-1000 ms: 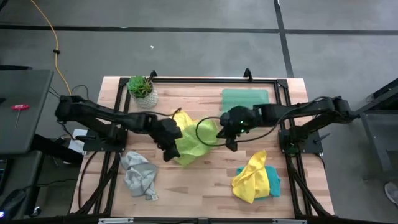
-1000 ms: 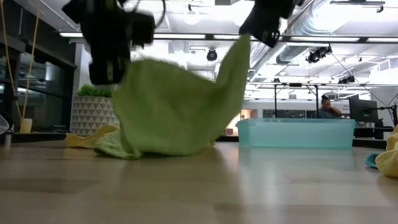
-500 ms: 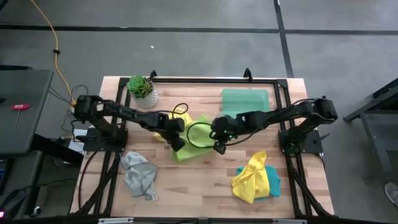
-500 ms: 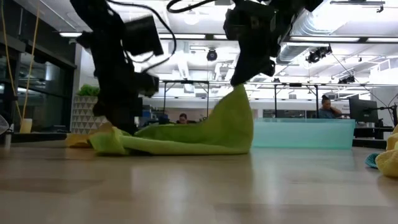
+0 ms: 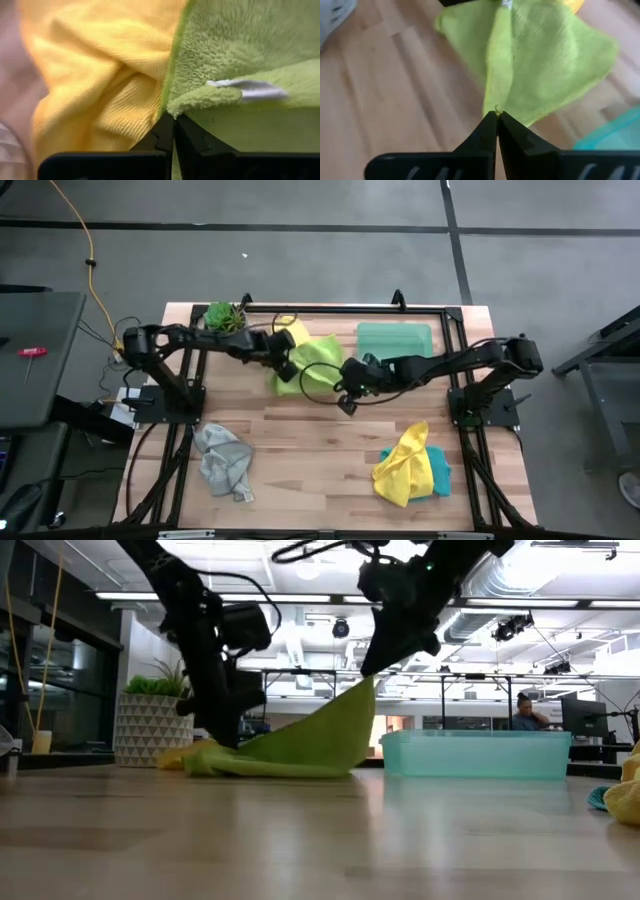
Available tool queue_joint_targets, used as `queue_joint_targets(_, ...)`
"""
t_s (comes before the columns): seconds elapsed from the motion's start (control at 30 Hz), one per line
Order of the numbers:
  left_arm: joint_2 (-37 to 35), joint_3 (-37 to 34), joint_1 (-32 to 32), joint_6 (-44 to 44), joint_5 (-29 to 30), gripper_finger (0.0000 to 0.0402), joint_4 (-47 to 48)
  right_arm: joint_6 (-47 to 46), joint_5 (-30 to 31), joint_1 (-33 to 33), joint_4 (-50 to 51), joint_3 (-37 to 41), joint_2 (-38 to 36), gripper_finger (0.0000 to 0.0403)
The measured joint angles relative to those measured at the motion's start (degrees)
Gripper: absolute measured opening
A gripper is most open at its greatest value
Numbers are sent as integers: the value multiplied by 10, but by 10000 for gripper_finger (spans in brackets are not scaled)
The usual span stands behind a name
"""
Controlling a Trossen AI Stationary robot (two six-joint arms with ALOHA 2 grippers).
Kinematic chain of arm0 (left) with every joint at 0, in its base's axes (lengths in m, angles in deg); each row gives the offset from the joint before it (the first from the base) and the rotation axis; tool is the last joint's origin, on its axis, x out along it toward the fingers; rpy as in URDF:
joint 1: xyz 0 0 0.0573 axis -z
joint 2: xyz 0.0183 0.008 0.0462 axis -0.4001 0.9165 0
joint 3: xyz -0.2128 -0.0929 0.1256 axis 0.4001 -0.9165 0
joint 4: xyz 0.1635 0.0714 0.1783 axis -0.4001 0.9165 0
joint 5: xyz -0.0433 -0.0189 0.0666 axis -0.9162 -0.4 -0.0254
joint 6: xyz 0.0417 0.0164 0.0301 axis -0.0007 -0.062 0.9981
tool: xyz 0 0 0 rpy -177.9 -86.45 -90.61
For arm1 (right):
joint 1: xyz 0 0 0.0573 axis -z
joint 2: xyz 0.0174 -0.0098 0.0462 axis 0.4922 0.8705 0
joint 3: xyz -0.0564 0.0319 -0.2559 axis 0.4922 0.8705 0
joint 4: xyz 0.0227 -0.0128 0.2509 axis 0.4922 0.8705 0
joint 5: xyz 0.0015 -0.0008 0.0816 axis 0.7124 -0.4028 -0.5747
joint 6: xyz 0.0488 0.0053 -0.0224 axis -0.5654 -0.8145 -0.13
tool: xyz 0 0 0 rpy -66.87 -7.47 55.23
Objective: Fold microfiber towels
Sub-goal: Fold the light green towel
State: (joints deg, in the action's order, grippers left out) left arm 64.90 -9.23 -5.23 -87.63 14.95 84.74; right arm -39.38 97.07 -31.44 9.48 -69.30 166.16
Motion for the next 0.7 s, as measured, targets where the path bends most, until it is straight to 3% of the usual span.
queue_joint_targets(0.3,-70,105,10,76,-44,0,110,46,-20,39,-2,-23,-26,0)
queue_joint_targets(0.53,-150,192,44,106,-62,0,218,81,-61,56,58,-80,-70,0)
queue_joint_targets(0.7,-199,212,50,97,-106,0,229,81,-123,66,107,-124,-85,0)
